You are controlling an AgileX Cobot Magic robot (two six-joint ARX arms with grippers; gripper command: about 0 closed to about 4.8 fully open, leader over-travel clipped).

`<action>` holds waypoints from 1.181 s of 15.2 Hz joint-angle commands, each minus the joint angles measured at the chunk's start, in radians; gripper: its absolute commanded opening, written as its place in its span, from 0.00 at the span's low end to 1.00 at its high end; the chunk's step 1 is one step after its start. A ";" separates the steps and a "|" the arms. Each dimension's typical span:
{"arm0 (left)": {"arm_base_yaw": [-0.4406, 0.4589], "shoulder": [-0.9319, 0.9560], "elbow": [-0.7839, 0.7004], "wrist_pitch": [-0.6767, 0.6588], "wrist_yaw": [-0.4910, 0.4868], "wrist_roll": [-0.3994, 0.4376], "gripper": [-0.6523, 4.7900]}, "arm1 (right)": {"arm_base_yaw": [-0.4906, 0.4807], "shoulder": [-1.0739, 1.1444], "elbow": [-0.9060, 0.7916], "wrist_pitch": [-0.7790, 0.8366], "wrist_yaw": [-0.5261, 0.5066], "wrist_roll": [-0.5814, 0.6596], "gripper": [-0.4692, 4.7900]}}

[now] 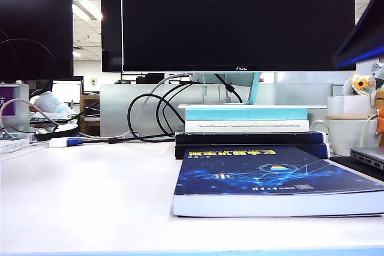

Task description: Close the book.

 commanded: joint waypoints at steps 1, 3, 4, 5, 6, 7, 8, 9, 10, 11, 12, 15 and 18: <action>0.025 -0.079 0.020 -0.184 0.019 0.000 0.11 | 0.000 -0.073 0.045 0.002 -0.005 0.017 0.09; 0.040 -0.148 0.030 -0.237 0.018 -0.003 0.11 | -0.001 -0.138 0.074 -0.010 0.005 0.034 0.09; 0.052 -0.201 0.032 -0.261 -0.027 -0.006 0.11 | -0.001 -0.198 0.085 -0.027 0.047 0.037 0.09; 0.082 -0.270 0.031 -0.314 -0.097 0.003 0.11 | -0.001 -0.274 0.085 -0.046 0.095 0.040 0.09; 0.143 -0.321 0.031 -0.357 -0.088 0.020 0.11 | -0.001 -0.361 0.084 -0.070 0.240 0.038 0.09; 0.207 -0.340 0.018 -0.367 -0.057 0.024 0.11 | -0.001 -0.417 0.082 -0.063 0.296 0.033 0.09; 0.222 -0.342 0.012 -0.364 -0.058 0.023 0.11 | -0.001 -0.427 0.082 -0.054 0.306 0.033 0.09; 0.276 -0.342 -0.012 -0.323 -0.051 0.002 0.11 | -0.001 -0.441 0.082 -0.030 0.320 0.033 0.09; 0.307 -0.343 -0.016 -0.305 -0.051 -0.014 0.11 | -0.001 -0.447 0.082 -0.016 0.320 0.033 0.09; 0.362 -0.342 -0.018 -0.296 -0.052 -0.027 0.11 | -0.001 -0.459 0.082 0.001 0.324 0.032 0.09; 0.385 -0.341 -0.020 -0.294 -0.035 -0.025 0.11 | -0.001 -0.462 0.080 0.008 0.335 0.032 0.09; 0.536 -0.342 -0.106 -0.166 0.079 -0.102 0.11 | -0.001 -0.540 0.058 0.019 0.436 -0.003 0.09; 0.604 -0.342 -0.150 -0.101 0.109 -0.151 0.11 | 0.000 -0.722 -0.085 0.083 0.499 0.027 0.09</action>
